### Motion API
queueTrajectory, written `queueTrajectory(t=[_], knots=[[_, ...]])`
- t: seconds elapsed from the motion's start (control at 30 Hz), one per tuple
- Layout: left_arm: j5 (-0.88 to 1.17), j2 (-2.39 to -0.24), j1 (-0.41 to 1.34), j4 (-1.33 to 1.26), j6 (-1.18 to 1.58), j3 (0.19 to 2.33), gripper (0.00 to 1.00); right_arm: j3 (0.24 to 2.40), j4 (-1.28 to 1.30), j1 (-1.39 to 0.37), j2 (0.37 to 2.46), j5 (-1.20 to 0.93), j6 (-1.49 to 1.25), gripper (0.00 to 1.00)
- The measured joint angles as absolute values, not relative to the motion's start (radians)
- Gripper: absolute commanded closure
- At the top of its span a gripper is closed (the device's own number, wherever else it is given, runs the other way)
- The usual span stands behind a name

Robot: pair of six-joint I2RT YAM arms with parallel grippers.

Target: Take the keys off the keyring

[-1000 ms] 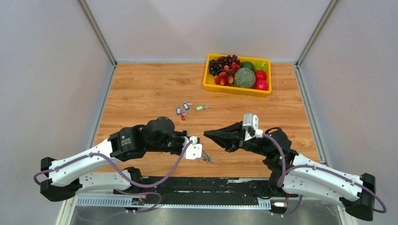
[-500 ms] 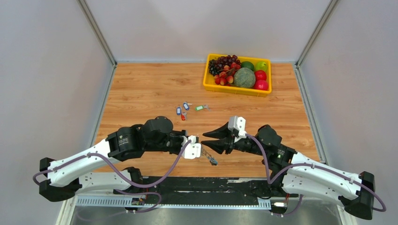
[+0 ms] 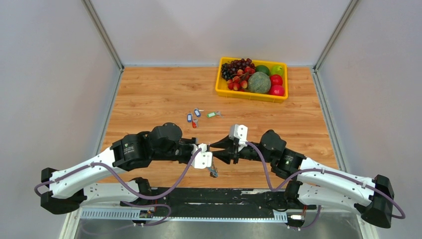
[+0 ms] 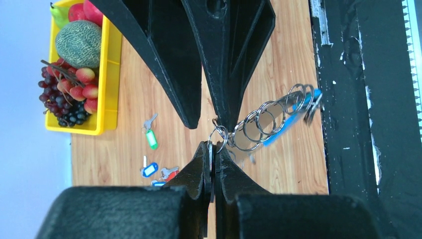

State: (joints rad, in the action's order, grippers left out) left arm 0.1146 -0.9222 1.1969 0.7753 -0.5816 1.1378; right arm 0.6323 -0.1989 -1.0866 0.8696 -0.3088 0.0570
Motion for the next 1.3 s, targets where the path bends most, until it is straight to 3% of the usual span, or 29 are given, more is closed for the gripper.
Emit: queueTrajectory(t=[0.17,0.37,0.5,0.6,0.73,1.3], knots=[[0.115,-0.924,1.197,0.781,-0.582,1.138,1.00,0.642,-0.199,-1.097,0.885,-0.321,0.063,0.86],[0.111,-0.926,1.196,0.789,-0.586,1.138,1.00,0.643,-0.199,-1.104,0.888,-0.340,0.070,0.72],[0.109,-0.929,1.196,0.796,-0.586,1.138,1.00,0.643,-0.199,-1.111,0.887,-0.348,0.078,0.71],[0.106,-0.929,1.196,0.796,-0.586,1.138,1.00,0.643,-0.199,-1.121,0.886,-0.349,0.086,0.77],[0.104,-0.930,1.196,0.797,-0.586,1.138,1.00,0.643,-0.199,-1.129,0.886,-0.347,0.100,0.99],[0.095,-0.915,1.198,0.749,-0.586,1.149,1.00,0.648,-0.183,-1.143,0.781,-0.231,0.069,1.00]])
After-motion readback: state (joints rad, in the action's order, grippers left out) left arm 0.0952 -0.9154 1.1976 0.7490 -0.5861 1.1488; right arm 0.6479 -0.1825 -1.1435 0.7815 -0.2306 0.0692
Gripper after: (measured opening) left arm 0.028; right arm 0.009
